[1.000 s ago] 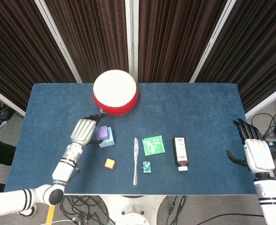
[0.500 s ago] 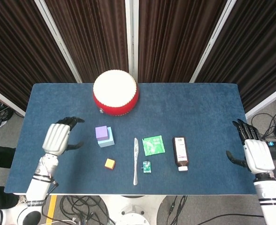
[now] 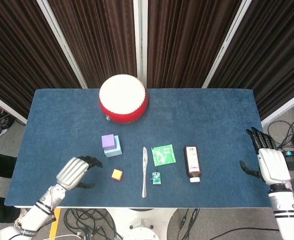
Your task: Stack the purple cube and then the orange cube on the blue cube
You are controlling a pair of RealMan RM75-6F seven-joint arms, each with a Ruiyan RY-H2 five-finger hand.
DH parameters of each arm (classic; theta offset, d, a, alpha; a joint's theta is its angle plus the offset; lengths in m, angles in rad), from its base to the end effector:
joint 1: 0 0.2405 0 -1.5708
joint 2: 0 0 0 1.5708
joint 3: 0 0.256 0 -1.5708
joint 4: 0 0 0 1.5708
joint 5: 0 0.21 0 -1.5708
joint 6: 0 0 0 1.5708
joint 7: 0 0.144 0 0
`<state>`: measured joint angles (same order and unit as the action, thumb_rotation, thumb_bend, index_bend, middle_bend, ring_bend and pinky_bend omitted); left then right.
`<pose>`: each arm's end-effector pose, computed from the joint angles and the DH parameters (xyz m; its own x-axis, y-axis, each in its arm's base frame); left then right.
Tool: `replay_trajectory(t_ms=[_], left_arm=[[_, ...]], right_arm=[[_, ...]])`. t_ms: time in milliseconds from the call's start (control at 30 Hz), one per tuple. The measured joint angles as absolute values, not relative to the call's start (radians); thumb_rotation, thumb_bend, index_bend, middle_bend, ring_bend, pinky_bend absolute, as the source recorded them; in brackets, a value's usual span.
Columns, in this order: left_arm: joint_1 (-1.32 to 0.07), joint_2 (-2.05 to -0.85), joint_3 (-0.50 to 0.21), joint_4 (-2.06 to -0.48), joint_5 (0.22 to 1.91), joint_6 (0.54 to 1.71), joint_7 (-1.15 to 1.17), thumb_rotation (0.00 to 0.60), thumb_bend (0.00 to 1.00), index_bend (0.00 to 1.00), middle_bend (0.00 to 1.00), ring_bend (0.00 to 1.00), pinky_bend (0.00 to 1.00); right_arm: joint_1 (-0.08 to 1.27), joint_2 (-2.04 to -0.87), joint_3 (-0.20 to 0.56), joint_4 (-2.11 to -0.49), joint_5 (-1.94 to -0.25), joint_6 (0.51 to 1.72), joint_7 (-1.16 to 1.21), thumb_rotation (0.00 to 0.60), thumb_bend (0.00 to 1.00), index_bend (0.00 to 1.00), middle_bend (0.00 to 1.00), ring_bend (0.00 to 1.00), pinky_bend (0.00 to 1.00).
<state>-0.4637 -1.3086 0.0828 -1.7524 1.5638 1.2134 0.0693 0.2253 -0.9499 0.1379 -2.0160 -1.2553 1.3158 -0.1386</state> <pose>-0.1925 0.2229 0.0375 0.3096 0.3207 0.8952 0.8817 -0.4493 -0.1440 -0.2381 -0.2232 0.1711 0.2668 -0.0985 0.9587 -0.9628 0.0171 0.2697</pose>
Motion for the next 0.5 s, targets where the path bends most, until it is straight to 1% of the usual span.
replay_trajectory(t_ms=[133,367,500], left_arm=[[-0.469,-1.361,0.09,-1.671,1.627,1.212,0.076,0.6,0.14,0.46,0.52,0.42,0.51],[-0.491,-1.445,0.084,-1.544,1.684,1.204,0.104,0.6,0.16,0.47,0.53,0.42,0.52],[-0.508,-1.479,0.07,-1.517,1.68,1.172,0.128,0.6,0.17,0.47,0.53,0.46,0.57]], right_arm=[[0.227,-0.951,0.139,-2.015,-1.253,1.315,-0.139,0.6,0.22,0.0,0.0,0.0,0.0],[0.233,-0.953,0.143,-2.014,-1.237,1.307,-0.144,0.6,0.22,0.0,0.0,0.0,0.0],[0.235,-0.953,0.144,-2.015,-1.234,1.304,-0.145,0.6,0.22,0.0,0.0,0.0,0.0]])
